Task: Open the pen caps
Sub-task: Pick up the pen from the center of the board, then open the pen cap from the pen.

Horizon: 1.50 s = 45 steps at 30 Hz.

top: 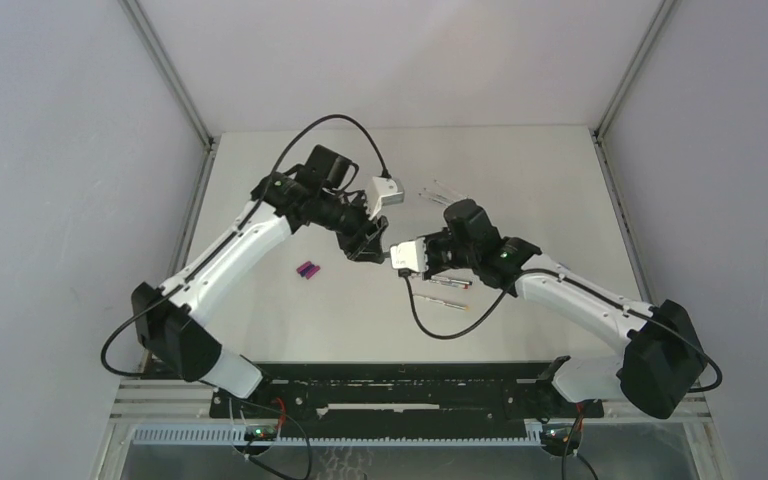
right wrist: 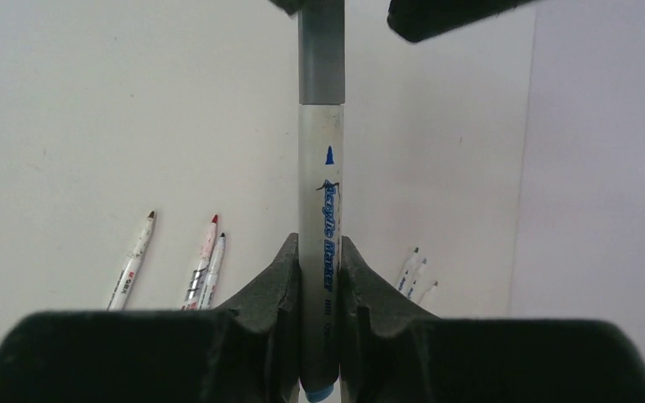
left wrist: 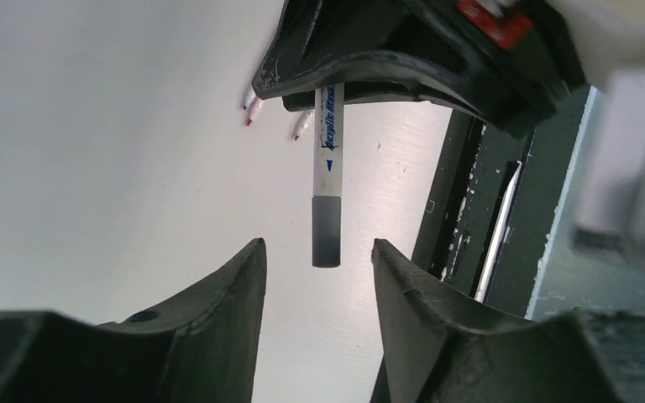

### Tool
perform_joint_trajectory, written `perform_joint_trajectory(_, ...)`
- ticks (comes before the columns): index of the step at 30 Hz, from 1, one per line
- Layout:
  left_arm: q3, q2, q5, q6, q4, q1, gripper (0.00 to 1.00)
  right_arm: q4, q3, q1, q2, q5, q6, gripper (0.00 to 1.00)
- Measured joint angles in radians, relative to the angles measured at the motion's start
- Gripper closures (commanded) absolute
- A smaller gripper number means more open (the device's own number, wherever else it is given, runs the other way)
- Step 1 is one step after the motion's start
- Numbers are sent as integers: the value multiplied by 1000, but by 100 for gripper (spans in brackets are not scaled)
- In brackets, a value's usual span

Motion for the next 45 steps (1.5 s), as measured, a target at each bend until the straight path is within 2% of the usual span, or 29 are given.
perform_joint_trajectory(3,-3,-65,0,7,18,3,37,-21,34,-35,0,-68,56,100)
perform_joint_trajectory(7,-24,-117,3,21,30,3,34,-43,68,-89,0,-182,145,100)
perform_joint_trajectory(13,-42,-127,9,35,32,3,34,-66,109,-170,35,-385,274,100)
perform_joint_trajectory(14,-48,-129,9,35,34,3,35,-87,141,-212,94,-491,342,100)
perform_joint_trajectory(23,-49,-135,8,33,60,3,36,-201,264,-293,262,-717,474,100)
perform_joint_trajectory(31,-49,-135,8,31,79,3,38,-314,302,-297,275,-837,449,100)
perform_joint_trajectory(40,-49,-130,49,35,62,-3,42,-337,302,-257,276,-846,434,100)
perform_joint_trajectory(45,-49,-111,54,36,48,-16,56,-336,302,-212,277,-837,435,100)
